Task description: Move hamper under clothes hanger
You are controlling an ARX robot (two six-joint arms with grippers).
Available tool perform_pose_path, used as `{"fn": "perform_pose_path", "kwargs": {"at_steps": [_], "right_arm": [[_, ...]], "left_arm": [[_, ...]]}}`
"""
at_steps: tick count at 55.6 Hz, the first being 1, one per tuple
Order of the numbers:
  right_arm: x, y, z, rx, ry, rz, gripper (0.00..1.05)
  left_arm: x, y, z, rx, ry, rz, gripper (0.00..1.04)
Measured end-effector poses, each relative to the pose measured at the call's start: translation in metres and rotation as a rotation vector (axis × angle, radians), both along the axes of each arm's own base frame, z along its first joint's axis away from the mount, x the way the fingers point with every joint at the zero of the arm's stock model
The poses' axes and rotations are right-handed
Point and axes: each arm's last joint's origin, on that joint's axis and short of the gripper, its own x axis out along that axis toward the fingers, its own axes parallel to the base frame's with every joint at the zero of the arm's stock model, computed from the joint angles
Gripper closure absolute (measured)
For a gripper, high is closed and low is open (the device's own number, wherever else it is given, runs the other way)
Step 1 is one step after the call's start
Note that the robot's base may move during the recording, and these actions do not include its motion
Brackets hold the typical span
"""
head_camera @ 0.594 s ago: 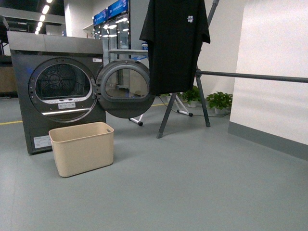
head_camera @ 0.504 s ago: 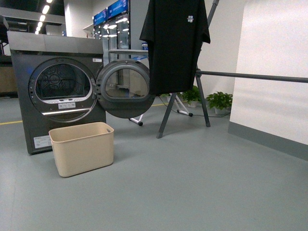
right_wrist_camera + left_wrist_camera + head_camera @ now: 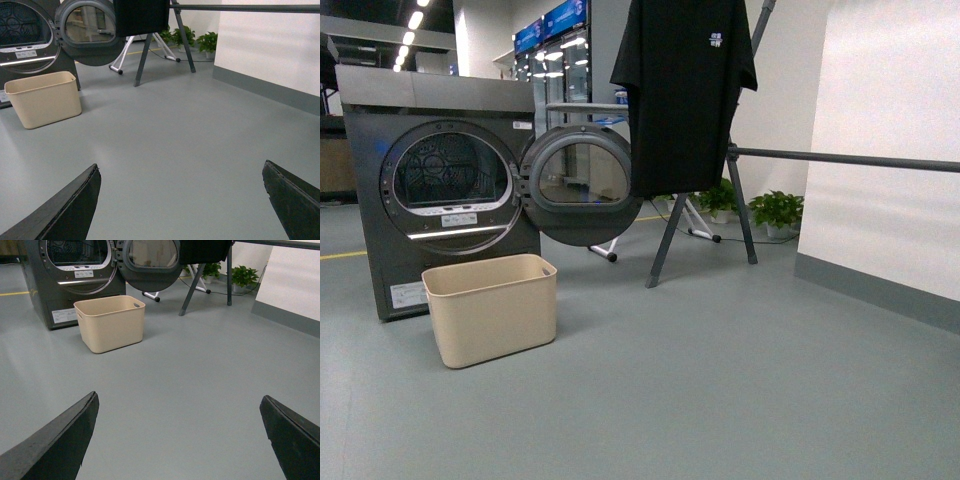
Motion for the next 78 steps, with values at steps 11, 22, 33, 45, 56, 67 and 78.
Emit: {"fn": "perform_pose_path", "kwargs": {"at_steps": [11, 22, 33, 45, 56, 67, 78], "right_arm": [[0.0000, 0.0000, 0.0000, 0.000, 0.000, 0.000, 0.08], [0.0000, 0.0000, 0.0000, 0.000, 0.000, 0.000, 0.08], [0.0000, 0.0000, 0.0000, 0.000, 0.000, 0.000, 0.08], [0.0000, 0.0000, 0.0000, 0.000, 0.000, 0.000, 0.08], [0.0000, 0.0000, 0.0000, 0.000, 0.000, 0.000, 0.08], [0.0000, 0.0000, 0.0001, 0.000, -0.001, 0.001, 0.08], [0.0000, 0.0000, 0.0000, 0.000, 0.000, 0.001, 0.08]], "left_arm": [[0.0000, 0.0000, 0.0000, 0.000, 0.000, 0.000, 0.07], [0.0000, 0.0000, 0.0000, 0.000, 0.000, 0.000, 0.07], [0.0000, 0.0000, 0.0000, 0.000, 0.000, 0.000, 0.07], [0.0000, 0.0000, 0.0000, 0.000, 0.000, 0.000, 0.07], [0.0001, 0.0000, -0.0002, 0.000, 0.002, 0.000, 0.07], [0.0000, 0.0001, -0.0001, 0.000, 0.001, 0.003, 0.07], [0.0000, 0.0000, -0.0001, 0.000, 0.001, 0.000, 0.07]]}}
